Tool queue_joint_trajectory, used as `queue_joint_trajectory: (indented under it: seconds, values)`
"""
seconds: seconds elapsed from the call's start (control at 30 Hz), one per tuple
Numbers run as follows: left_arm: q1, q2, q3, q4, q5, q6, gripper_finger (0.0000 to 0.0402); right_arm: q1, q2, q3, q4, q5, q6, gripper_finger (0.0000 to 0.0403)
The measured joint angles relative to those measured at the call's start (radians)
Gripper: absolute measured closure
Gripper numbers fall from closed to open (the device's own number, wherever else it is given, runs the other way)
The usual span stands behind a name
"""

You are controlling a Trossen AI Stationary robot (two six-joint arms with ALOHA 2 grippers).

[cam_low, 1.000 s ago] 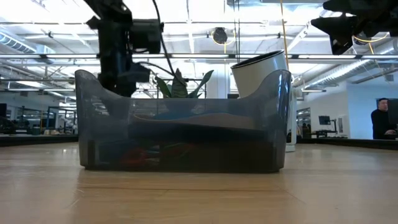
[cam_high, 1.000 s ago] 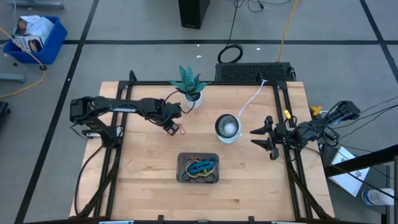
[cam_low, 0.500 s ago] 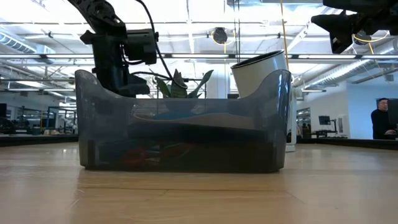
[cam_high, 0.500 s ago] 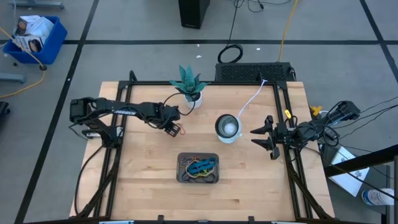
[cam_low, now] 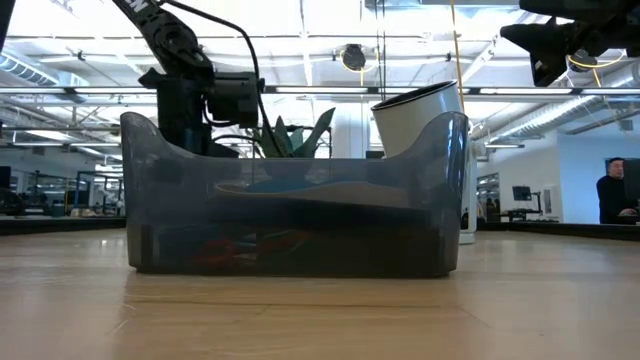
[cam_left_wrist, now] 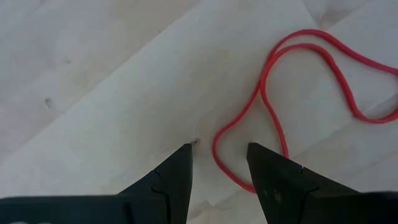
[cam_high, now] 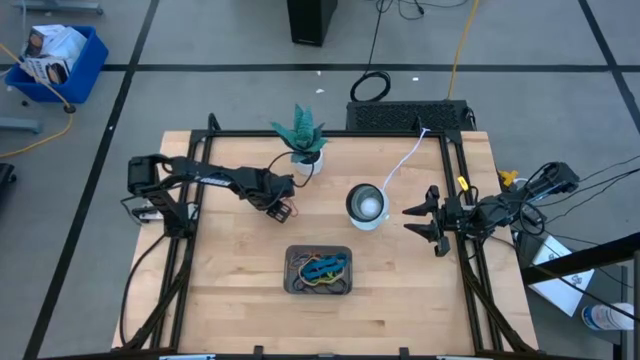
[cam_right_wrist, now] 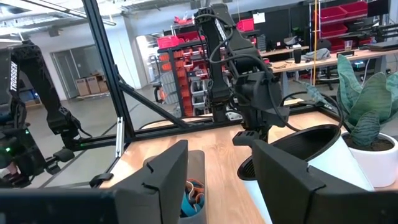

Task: Pick and place rubber bands into bin
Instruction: Put the red rubber band into the gray bin

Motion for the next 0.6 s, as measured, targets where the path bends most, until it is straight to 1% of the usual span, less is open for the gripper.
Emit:
queue_joint_trajectory:
  seconds: [0.1,0.17,0.3,0.5,0.53,0.6]
  values:
    - [0.0,0.008,0.001,0.0,0.006,-0.002,0.0238,0.0,0.0,0.0,0.0,0.0,0.0,0.023]
    - [0.0,0.009,0.001,0.001,0.011,-0.003,0.0249,0.0,0.0,0.0,0.0,0.0,0.0,0.0231]
    - [0.0,0.01,0.0,0.003,0.018,-0.004,0.0295,0.0,0.0,0.0,0.0,0.0,0.0,0.0229]
    - [-0.001,0.011,-0.001,0.022,0.019,0.0,0.0386,0.0,0.0,0.0,0.0,0.0,0.0,0.0228]
    - [-0.001,0.012,-0.001,0.022,0.018,0.002,0.0393,0.0,0.0,0.0,0.0,0.0,0.0,0.023]
    - [-0.002,0.012,-0.002,0.02,0.015,0.01,0.0394,0.0,0.0,0.0,-0.001,0.0,0.0,0.0231]
